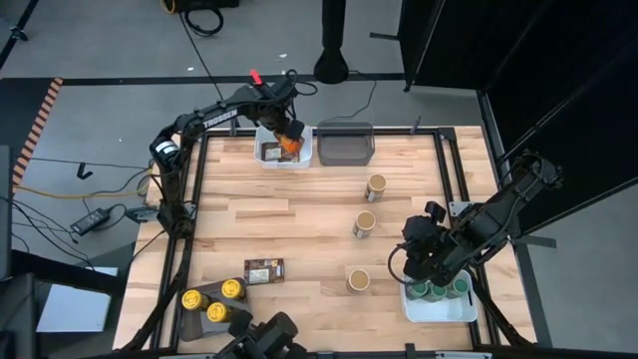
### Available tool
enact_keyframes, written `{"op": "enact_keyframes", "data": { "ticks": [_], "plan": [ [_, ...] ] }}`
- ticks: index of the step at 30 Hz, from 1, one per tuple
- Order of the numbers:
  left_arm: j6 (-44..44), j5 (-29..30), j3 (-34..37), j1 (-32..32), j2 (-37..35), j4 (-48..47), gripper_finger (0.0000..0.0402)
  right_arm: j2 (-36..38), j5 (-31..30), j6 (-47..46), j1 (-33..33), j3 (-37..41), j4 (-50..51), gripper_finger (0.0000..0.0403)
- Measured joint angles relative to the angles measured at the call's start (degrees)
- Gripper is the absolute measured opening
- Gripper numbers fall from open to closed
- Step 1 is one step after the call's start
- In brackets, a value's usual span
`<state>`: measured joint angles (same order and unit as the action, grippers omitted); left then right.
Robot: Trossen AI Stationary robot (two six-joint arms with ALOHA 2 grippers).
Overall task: Sort spices by type
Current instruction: Put the orange seasoning pack into the top white bin
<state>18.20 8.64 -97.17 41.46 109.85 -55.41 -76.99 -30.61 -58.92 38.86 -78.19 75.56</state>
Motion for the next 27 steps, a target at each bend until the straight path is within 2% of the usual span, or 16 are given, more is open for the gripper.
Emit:
{"op": "enact_keyframes", "data": {
  "ticks": [3, 5, 7, 11, 13, 16, 19, 23, 27],
  "plan": [
    [-0.08, -1.16, 0.0, -0.26, -0.07, -0.69, 0.0085, 0.0, 0.0, 0.0, -0.01, 0.0, 0.01, 0.019],
    [-2.37, -4.82, 0.0, -0.4, -0.07, -0.77, 0.0102, 0.0, 0.0, -0.02, -0.01, 0.0, 0.01, 0.019],
    [-6.46, -11.9, -0.02, -0.63, -0.07, -2.2, 0.0116, 0.0, -0.13, -0.01, 0.01, 0.0, 0.0, 0.019],
    [-14.2, -28.02, -0.46, -2.05, -0.89, -10.91, 0.0126, 0.0, -1.65, -0.04, 0.01, 0.0, -0.04, 0.019],
    [-18.25, -31.61, -0.32, -3.98, -3.1, -16.15, 0.0126, 0.0, -1.77, -0.03, -0.01, 0.0, -0.08, 0.019],
    [-23.43, -29.33, 1.04, -9.98, -7.95, -21.99, 0.0127, 0.0, -1.85, -0.04, 0.01, 0.0, -0.06, 0.019],
    [-23.72, -25.86, 5.51, -17.62, -14.04, -20.72, 0.0127, 0.0, -2.64, -0.04, 0.0, 0.0, -0.13, 0.019],
    [-16.58, -22.27, 15.62, -28.6, -23.8, -8.44, 0.0127, 0.0, -2.95, -0.04, 0.0, 0.0, -0.52, 0.019],
    [-5.25, -13.57, 27.59, -39.4, -30.3, 6.79, 0.0127, 0.0, -2.97, -0.03, 0.01, 0.0, -0.53, 0.019]
  ]
}}
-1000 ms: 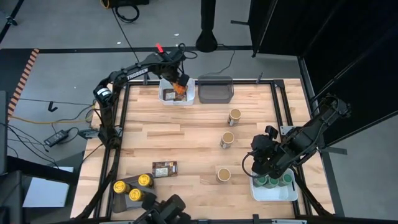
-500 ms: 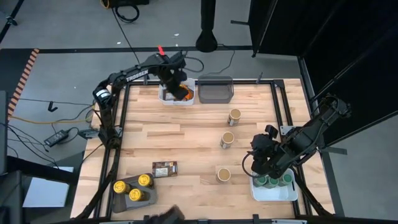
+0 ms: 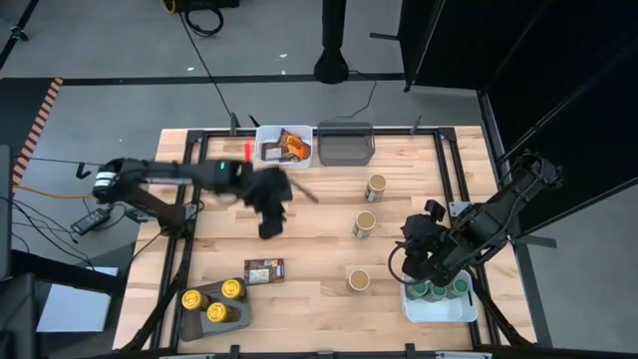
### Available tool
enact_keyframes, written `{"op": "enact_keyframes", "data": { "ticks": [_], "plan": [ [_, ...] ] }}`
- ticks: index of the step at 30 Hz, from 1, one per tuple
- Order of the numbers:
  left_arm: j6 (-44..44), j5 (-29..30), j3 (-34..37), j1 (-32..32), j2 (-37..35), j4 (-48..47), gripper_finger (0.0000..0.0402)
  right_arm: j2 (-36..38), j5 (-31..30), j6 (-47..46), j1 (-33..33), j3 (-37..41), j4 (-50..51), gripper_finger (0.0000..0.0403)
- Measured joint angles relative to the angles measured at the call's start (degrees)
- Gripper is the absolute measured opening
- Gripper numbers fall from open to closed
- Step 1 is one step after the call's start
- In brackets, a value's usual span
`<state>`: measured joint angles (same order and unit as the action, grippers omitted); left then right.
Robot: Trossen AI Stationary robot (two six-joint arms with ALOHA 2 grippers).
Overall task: Sort spices by type
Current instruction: Put the orange seasoning pack into the top white bin
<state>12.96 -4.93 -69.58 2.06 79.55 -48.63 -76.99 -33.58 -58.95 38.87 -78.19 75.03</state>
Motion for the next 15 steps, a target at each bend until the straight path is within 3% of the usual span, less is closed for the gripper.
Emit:
{"op": "enact_keyframes", "data": {
  "ticks": [7, 11, 15],
  "plan": [
    [3.77, 3.12, 12.63, -12.28, -0.67, 13.99, 0.0127, 0.0, 0.13, 0.0, 0.0, 0.0, -0.75, 0.019],
    [0.1, 1.18, 17.8, -16.27, -0.61, 21.93, 0.0128, 0.0, 0.16, -0.01, 0.0, 0.0, -1.34, 0.019],
    [2.4, 0.91, 20.81, -18.91, -0.54, 28.24, 0.0128, 0.0, 0.24, 0.0, 0.0, 0.0, -1.65, 0.019]
  ]
}}
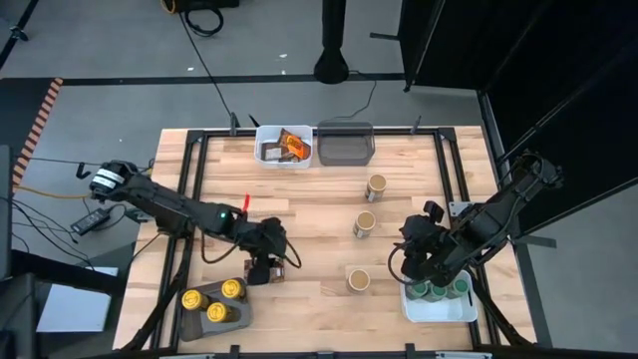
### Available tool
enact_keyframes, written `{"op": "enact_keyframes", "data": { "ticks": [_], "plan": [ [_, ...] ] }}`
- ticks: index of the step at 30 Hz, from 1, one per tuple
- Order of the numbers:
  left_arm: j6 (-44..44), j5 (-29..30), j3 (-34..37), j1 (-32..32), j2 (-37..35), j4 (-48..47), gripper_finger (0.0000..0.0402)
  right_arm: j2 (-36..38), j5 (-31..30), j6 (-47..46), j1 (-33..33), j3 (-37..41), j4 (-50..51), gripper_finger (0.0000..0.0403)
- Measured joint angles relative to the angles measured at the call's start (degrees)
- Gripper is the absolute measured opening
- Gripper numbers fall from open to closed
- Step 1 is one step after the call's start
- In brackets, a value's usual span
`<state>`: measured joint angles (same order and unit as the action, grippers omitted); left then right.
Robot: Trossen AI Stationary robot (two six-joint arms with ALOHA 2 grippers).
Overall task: Sort spices by type
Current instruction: Put the orange seasoning pack into the top white bin
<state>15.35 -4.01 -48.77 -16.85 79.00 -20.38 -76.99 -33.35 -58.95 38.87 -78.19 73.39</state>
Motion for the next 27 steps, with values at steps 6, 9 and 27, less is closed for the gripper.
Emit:
{"op": "enact_keyframes", "data": {
  "ticks": [6, 9, 27],
  "plan": [
    [-1.78, -3.62, 1.26, -2.88, 0.09, 2.97, 0.0128, 0.0, 0.35, -0.01, -0.02, 0.0, -0.53, 0.019],
    [-2.98, -3.95, 1.26, -3.55, 0.09, 2.62, 0.0128, 0.0, 0.35, -0.01, 0.0, -0.01, -0.64, 0.019],
    [-21.91, 4.1, -3.74, -2.33, 1.17, -3.58, 0.0164, 0.0, 0.35, 0.15, -0.01, 0.0, -0.7, 0.019]
  ]
}}
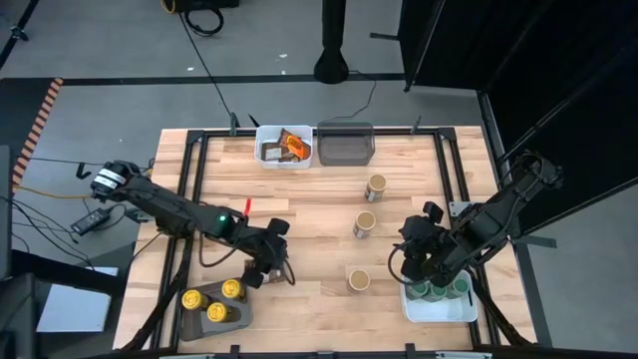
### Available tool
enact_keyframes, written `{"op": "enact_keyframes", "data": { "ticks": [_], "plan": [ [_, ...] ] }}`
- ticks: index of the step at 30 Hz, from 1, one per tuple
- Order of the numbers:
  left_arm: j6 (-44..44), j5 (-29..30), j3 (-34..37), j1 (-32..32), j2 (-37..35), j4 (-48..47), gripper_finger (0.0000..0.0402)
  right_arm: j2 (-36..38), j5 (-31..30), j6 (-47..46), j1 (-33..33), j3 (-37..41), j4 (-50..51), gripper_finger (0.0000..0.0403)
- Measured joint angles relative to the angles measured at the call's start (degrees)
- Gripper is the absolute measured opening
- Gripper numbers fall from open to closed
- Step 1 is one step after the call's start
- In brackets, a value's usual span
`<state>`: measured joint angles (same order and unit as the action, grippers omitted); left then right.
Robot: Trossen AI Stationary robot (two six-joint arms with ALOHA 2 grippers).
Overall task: Sort spices by type
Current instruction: Put the orange seasoning pack into the top white bin
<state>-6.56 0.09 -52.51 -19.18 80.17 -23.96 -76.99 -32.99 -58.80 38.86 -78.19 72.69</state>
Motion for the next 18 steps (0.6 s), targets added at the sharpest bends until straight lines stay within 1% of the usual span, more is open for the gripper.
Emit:
{"op": "enact_keyframes", "data": {
  "ticks": [3, 6, 10, 14, 18],
  "plan": [
    [-4.93, -1.06, 0.02, 1.23, 2.28, -2.97, 0.0165, 0.02, 0.0, 0.0, -0.01, 0.22, -0.3, 0.019],
    [-9.18, -2.3, -0.89, 2.57, 5.31, -6.52, 0.0177, 0.02, 0.07, -0.23, 0.0, 1.45, -0.27, 0.019],
    [-16.63, -1.99, -5.49, 3.61, 10.61, -13.24, 0.0207, 0.02, 1.42, -1.92, -0.01, 3.35, -1.04, 0.019],
    [-20.63, -1.63, -11.12, 3.84, 15.64, -14.25, 0.0236, 0.04, 3.45, -3.14, -0.01, 4.8, -1.45, 0.019],
    [-26.8, -2.7, -15.69, 3.82, 20.57, -16.66, 0.0246, 0.02, 4.52, -3.2, -0.01, 5.15, -2.21, 0.019]
  ]
}}
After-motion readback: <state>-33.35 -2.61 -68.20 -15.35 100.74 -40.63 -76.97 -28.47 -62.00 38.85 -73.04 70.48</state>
